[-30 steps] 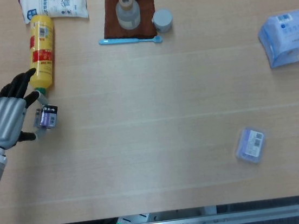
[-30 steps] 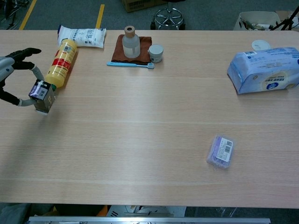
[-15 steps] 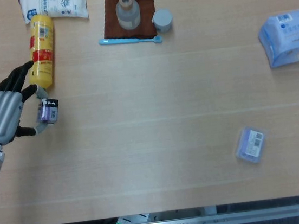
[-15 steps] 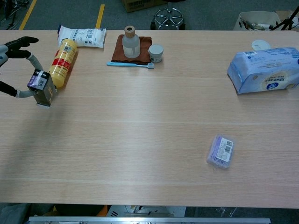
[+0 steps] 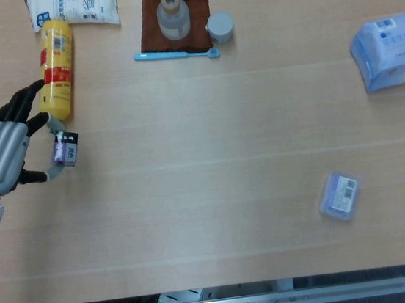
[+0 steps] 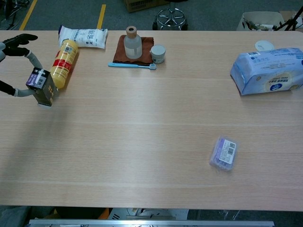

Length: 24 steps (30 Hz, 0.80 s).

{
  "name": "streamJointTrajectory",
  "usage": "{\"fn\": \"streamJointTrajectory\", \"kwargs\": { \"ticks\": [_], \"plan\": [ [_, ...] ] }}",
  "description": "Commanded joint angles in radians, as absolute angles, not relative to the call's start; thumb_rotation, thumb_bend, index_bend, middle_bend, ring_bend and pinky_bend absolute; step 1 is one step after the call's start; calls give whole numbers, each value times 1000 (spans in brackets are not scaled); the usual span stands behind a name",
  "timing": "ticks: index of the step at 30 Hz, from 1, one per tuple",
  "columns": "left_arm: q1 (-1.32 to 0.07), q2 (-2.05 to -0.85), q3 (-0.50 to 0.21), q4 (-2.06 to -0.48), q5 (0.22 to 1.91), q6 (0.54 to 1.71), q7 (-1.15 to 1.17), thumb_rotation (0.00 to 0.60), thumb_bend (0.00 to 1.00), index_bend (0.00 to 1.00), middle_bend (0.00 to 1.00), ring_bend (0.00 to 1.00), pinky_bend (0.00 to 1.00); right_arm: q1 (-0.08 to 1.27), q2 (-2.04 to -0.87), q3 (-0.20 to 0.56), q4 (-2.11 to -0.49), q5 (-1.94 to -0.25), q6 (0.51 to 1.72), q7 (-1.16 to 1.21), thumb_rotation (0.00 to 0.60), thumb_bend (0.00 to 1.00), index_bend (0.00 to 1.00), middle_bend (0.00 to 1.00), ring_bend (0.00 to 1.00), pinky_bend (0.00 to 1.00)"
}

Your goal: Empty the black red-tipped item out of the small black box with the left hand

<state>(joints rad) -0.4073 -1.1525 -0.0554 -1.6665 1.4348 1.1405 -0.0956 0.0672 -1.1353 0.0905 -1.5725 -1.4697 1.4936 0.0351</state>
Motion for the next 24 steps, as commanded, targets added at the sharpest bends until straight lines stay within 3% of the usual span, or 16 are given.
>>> {"fn": "streamJointTrajectory", "kwargs": {
  "ticks": [1,12,24],
  "plan": [
    [-407,-1151,-56,-1667,1436,1142,-99,600,456,419,0,54,177,67,-1135,91,-1572,-1470,1493,35,600,143,268,200,101,255],
    [-407,-1145,-56,-1666,1442,1146,-113,600,456,355,0,53,177,66,-1136,91,-1572,-1469,1494,34,600,143,267,200,100,255],
    [-405,-1143,-53,-1657,1437,1149,-95,600,456,350,0,52,177,65,-1136,91,-1571,-1468,1495,36,600,143,267,200,100,255]
  ]
}}
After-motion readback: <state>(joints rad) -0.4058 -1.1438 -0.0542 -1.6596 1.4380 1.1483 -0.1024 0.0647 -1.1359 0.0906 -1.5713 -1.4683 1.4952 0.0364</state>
